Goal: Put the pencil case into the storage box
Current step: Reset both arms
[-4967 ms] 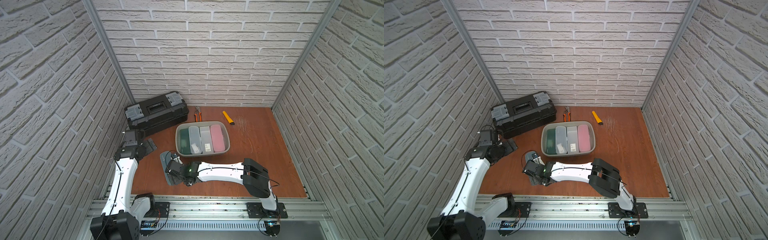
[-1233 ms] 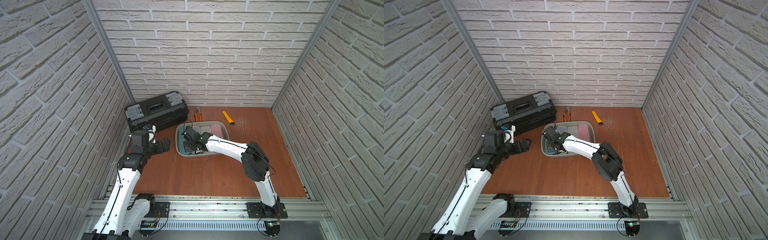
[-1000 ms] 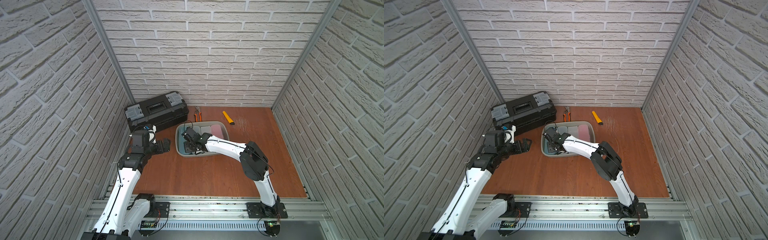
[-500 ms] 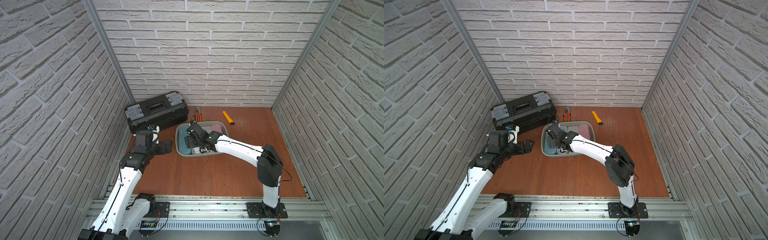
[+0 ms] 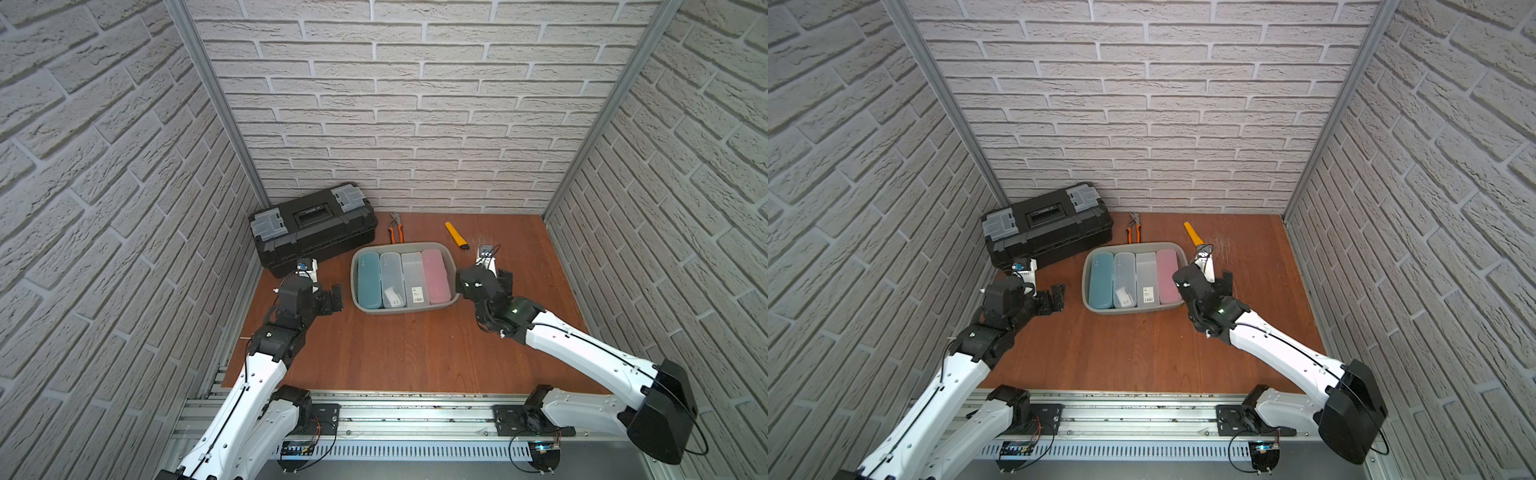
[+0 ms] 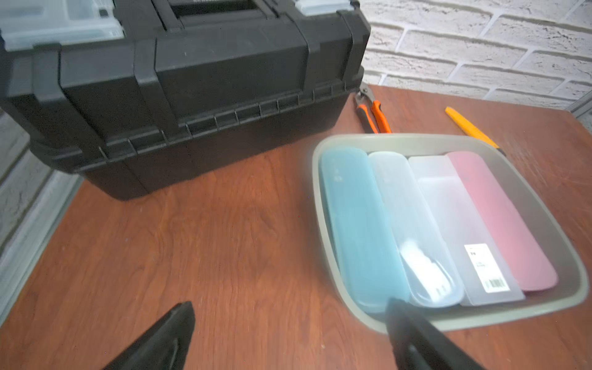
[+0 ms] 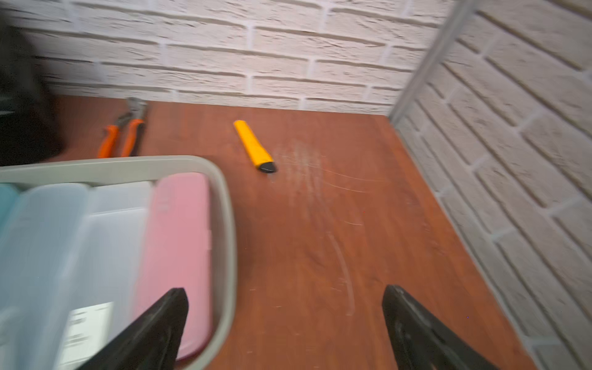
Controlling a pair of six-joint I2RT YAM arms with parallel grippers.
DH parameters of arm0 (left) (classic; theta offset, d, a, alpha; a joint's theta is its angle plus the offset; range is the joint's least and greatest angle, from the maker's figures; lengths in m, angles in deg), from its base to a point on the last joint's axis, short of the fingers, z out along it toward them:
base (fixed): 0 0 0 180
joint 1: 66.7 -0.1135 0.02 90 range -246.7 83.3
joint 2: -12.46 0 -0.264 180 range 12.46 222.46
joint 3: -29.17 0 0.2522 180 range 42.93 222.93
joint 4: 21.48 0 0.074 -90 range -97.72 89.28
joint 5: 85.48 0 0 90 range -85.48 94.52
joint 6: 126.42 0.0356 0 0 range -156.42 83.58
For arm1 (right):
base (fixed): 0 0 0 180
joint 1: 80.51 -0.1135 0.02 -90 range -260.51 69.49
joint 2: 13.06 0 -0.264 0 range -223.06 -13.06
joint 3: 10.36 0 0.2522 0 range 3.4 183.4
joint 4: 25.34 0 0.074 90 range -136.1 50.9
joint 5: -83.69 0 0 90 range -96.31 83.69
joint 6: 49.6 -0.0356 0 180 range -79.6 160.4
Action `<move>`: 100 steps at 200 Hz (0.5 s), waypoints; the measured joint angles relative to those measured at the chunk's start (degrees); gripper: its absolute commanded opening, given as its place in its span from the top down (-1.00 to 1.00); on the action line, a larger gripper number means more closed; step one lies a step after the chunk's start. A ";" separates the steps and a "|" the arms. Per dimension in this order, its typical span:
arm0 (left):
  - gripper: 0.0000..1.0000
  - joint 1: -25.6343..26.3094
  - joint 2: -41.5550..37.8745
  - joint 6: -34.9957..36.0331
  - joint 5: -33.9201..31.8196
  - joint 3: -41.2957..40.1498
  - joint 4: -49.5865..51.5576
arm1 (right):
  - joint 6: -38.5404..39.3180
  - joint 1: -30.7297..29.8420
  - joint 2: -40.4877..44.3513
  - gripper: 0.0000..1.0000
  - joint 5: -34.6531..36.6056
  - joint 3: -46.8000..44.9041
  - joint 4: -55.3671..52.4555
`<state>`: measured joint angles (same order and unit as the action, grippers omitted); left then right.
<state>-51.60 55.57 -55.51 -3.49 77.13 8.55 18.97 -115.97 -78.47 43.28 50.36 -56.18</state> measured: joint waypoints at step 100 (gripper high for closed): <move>-0.97 -7.76 21.66 17.84 -13.94 -15.34 -42.14 | 16.26 19.10 2.78 -0.97 -7.52 -21.31 26.80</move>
<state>-59.36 77.23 -37.67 -17.44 61.78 -33.59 35.23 -96.87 -75.69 35.76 29.05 -29.39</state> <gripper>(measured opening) 0.985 0.989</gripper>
